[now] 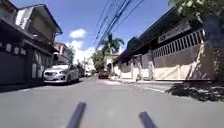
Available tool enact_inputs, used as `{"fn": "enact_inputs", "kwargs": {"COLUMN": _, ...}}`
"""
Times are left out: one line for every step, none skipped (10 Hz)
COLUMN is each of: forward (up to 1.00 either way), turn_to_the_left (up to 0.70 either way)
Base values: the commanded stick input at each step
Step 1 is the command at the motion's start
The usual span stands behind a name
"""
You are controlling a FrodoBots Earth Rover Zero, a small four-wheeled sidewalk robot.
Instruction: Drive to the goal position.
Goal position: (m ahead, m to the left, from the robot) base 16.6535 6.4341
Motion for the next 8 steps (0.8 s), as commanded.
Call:
{"fn": "enact_inputs", "kwargs": {"forward": 1.00, "turn_to_the_left": 0.00}}
{"fn": "enact_inputs", "kwargs": {"forward": 1.00, "turn_to_the_left": 0.00}}
{"fn": "enact_inputs", "kwargs": {"forward": 1.00, "turn_to_the_left": 0.00}}
{"fn": "enact_inputs", "kwargs": {"forward": 1.00, "turn_to_the_left": 0.00}}
{"fn": "enact_inputs", "kwargs": {"forward": 1.00, "turn_to_the_left": 0.00}}
{"fn": "enact_inputs", "kwargs": {"forward": 1.00, "turn_to_the_left": 0.00}}
{"fn": "enact_inputs", "kwargs": {"forward": 1.00, "turn_to_the_left": 0.00}}
{"fn": "enact_inputs", "kwargs": {"forward": 1.00, "turn_to_the_left": 0.00}}
